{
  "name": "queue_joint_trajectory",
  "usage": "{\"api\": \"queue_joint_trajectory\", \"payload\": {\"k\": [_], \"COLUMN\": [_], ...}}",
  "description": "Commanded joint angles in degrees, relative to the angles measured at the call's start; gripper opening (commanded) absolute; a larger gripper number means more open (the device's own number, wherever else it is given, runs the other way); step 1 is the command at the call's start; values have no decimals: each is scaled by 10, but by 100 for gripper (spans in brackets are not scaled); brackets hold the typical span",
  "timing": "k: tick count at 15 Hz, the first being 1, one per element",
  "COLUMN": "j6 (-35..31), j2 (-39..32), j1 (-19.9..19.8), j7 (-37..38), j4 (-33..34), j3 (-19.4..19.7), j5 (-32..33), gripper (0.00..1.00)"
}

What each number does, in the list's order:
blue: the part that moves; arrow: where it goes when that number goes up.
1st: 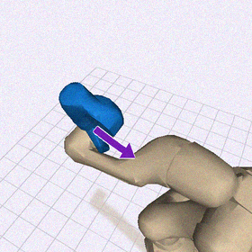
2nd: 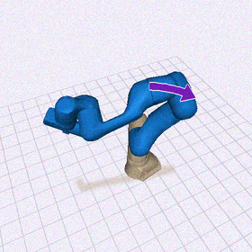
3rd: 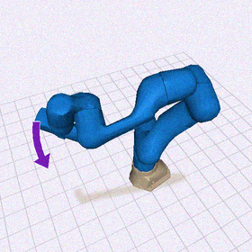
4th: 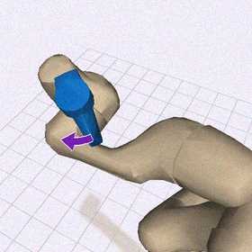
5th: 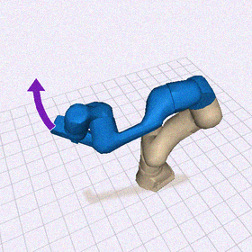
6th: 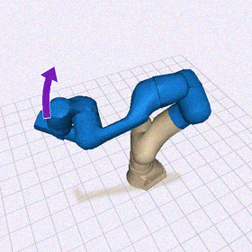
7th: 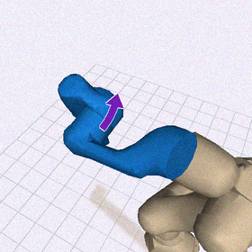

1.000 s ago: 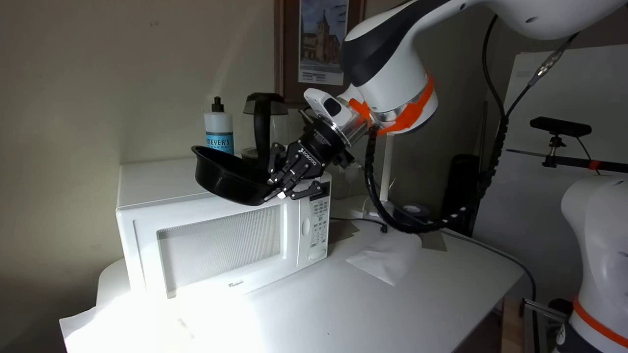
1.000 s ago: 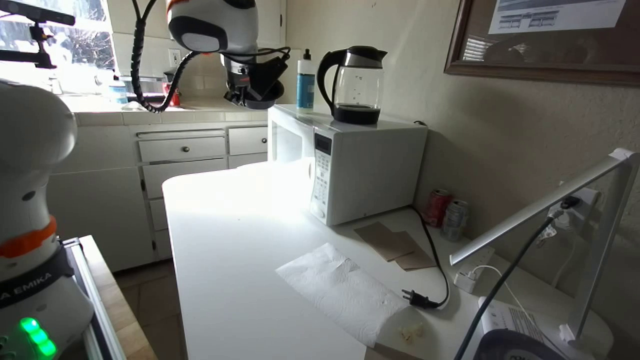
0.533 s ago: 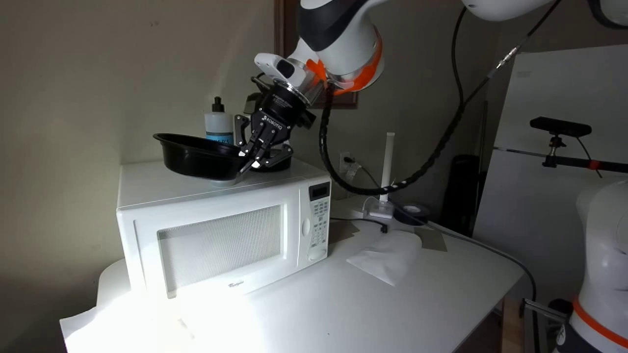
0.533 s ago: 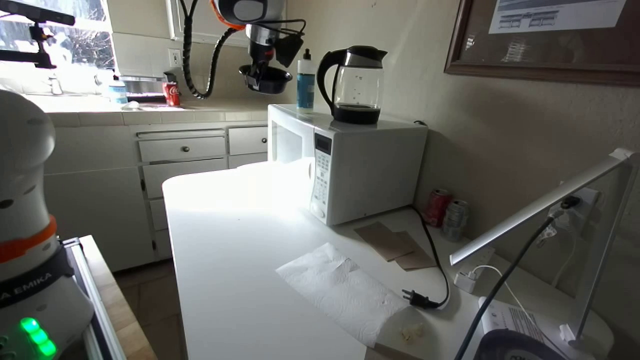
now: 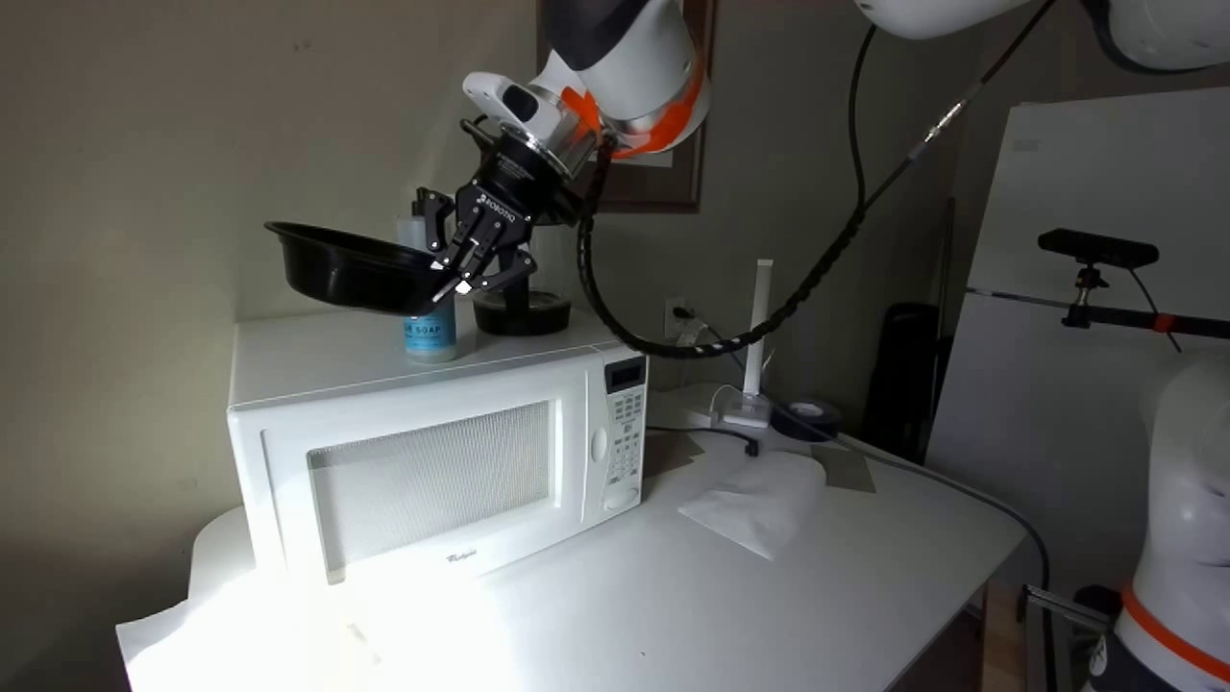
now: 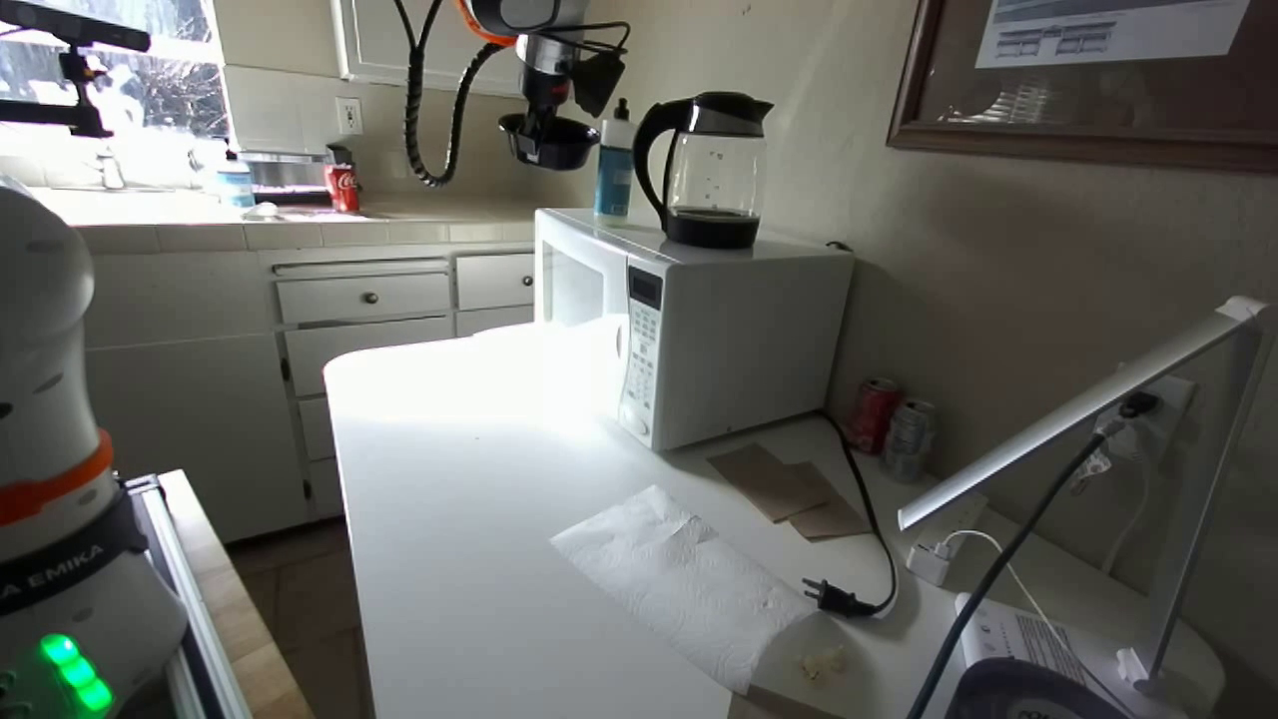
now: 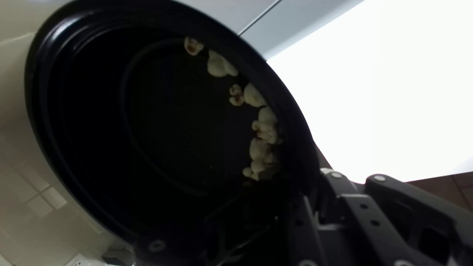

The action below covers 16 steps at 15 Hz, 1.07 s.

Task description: Pick up the black bowl and put it on the microwave

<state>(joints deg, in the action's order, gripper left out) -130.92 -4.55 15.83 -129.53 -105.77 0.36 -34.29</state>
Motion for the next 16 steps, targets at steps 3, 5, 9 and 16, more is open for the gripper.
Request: {"api": "queue_joint_trajectory", "payload": {"k": [3,5,9,16], "j6": [16,22,-15,-15], "j2": [-1,5,31,32], "j1": [-36,-32,-29,-34], "j7": [49,98,258,319], "j4": [-8,-17,-75,-82], "j3": [-71,-87,-103,-106], "j5": [8,22,111,132], "gripper": [1,1,1,6]}}
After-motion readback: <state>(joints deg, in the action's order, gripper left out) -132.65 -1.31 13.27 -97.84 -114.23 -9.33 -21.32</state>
